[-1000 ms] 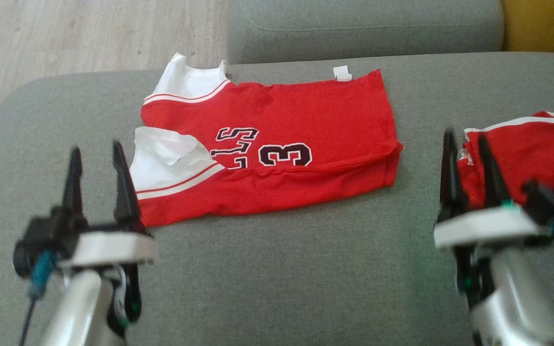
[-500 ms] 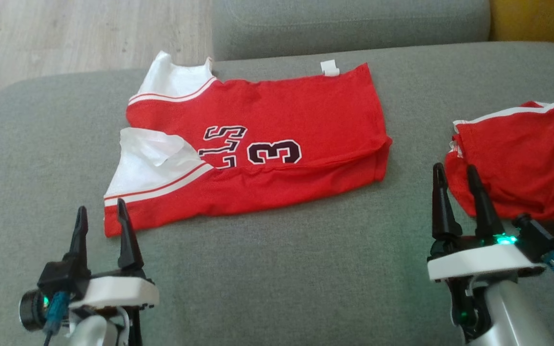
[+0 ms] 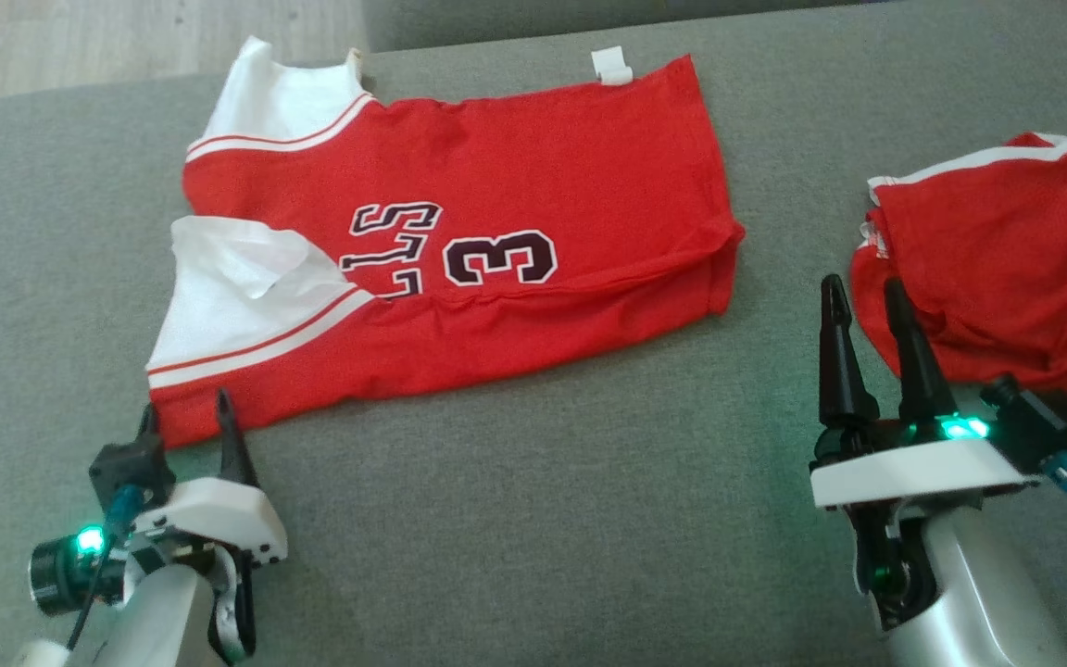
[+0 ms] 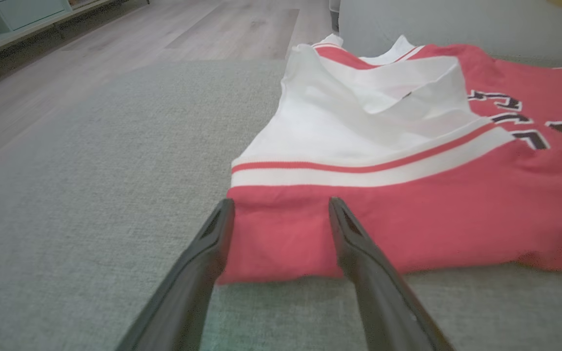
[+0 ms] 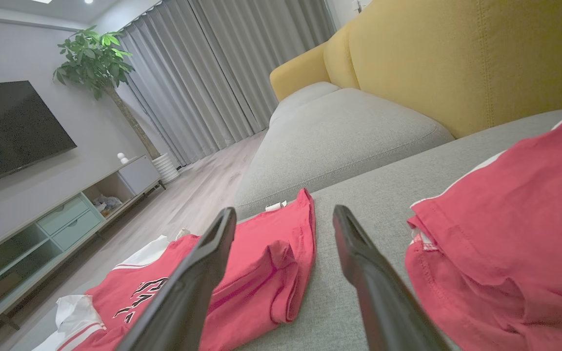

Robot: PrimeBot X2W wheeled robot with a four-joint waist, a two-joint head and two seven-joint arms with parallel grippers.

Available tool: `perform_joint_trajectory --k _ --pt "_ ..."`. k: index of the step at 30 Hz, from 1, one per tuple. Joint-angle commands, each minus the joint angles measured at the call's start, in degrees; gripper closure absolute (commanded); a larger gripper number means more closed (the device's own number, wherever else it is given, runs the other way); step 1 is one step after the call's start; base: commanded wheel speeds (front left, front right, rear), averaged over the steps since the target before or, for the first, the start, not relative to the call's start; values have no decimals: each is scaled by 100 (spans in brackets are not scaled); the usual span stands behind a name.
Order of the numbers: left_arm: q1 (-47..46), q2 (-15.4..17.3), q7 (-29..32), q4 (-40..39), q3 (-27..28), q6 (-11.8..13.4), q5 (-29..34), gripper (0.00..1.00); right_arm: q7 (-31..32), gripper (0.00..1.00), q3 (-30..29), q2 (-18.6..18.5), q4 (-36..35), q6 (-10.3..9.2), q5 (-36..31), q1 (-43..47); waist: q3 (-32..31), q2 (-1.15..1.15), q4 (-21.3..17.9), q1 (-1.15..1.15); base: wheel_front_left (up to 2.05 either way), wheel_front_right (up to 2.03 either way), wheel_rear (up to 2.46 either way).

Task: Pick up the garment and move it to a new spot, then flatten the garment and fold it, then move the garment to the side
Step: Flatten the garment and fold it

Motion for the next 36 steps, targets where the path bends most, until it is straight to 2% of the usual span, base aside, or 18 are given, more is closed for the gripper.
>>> perform_joint_trajectory --k 1,9,13,18,19,20,21,26,32,36 --pt "-274 191 16 -39 230 75 44 0 -36 0 168 -3 -220 -4 59 -239 58 0 -58 -1 0 0 0" --pt "-420 354 241 482 237 335 125 0 -36 0 231 -3 -265 -4 132 -299 187 0 -189 -1 0 0 0" --pt "-430 418 592 799 128 180 94 0 -36 0 215 -3 -270 -4 155 -323 213 0 -239 -1 0 0 0" --pt "-462 442 753 1019 156 150 -13 0 -36 0 193 -3 -251 -4 170 -316 163 0 -231 -1 0 0 0" --pt "-458 439 788 1049 133 98 -28 48 -36 0 194 -3 -240 -4 168 -312 143 0 -219 -1 0 0 0" --pt "-455 435 812 1067 108 49 -39 87 -36 0 194 -3 -229 -4 165 -308 121 0 -202 -1 0 0 0" --pt "-455 434 814 1066 81 5 -41 100 -36 0 193 -3 -220 -4 163 -304 99 0 -183 -1 0 0 0" --pt "-555 400 404 764 138 -76 -120 100 -36 0 214 -3 -48 -4 71 -309 49 0 -46 -1 0 0 0" --pt "-761 370 -316 93 88 -181 -41 100 -33 0 331 -3 809 -4 -246 -609 26 0 169 -1 0 0 0" --pt "-838 389 -510 -286 -4 -189 91 100 154 0 344 -3 1371 -4 -292 -972 34 0 247 -1 0 0 0"
